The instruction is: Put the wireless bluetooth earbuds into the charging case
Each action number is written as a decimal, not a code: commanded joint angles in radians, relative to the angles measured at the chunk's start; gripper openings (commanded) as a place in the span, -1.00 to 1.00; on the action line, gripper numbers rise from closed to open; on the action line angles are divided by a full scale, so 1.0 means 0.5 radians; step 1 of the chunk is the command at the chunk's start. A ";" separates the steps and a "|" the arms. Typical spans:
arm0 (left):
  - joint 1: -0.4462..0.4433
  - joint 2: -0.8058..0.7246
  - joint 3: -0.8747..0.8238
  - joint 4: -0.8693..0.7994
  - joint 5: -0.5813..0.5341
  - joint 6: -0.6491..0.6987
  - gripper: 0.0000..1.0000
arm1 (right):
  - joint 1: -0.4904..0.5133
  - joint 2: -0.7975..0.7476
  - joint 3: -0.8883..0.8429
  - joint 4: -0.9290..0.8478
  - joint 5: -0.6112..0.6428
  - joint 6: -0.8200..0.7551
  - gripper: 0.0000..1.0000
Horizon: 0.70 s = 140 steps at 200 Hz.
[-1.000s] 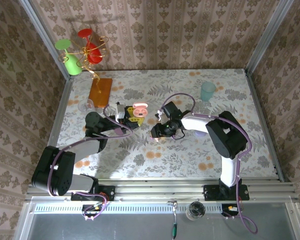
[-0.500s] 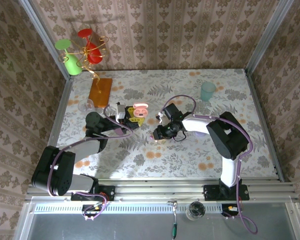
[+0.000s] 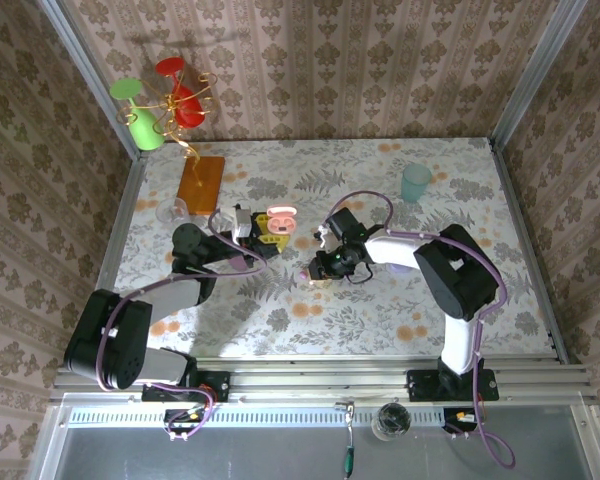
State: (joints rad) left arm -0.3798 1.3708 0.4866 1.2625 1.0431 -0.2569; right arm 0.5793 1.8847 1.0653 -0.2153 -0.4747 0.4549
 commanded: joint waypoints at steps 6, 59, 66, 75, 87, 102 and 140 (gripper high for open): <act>-0.004 0.061 -0.019 0.049 -0.154 0.157 -0.34 | 0.007 -0.212 -0.062 -0.074 0.199 0.189 -0.54; -0.015 0.206 -0.032 0.052 -0.401 0.350 -0.34 | 0.014 -0.544 -0.041 -0.425 0.763 0.571 -0.56; -0.018 0.230 -0.031 0.053 -0.429 0.376 -0.34 | 0.013 -0.575 -0.025 -0.479 0.809 0.596 -0.56; -0.025 0.261 -0.031 0.052 -0.465 0.414 -0.34 | 0.015 -0.617 -0.002 -0.546 0.869 0.628 -0.55; -0.039 0.305 -0.025 0.052 -0.524 0.459 -0.34 | 0.016 -0.672 0.011 -0.567 0.898 0.634 -0.55; -0.078 0.362 -0.015 0.053 -0.598 0.524 -0.34 | 0.020 -0.747 0.011 -0.545 0.880 0.636 -0.55; -0.209 0.518 0.061 0.055 -0.729 0.653 -0.34 | 0.052 -0.850 0.105 -0.632 0.893 0.644 -0.55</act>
State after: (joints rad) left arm -0.4419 1.5932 0.4805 1.2644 0.7422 -0.0071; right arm 0.5880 1.5013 1.0588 -0.4656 -0.0799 0.7517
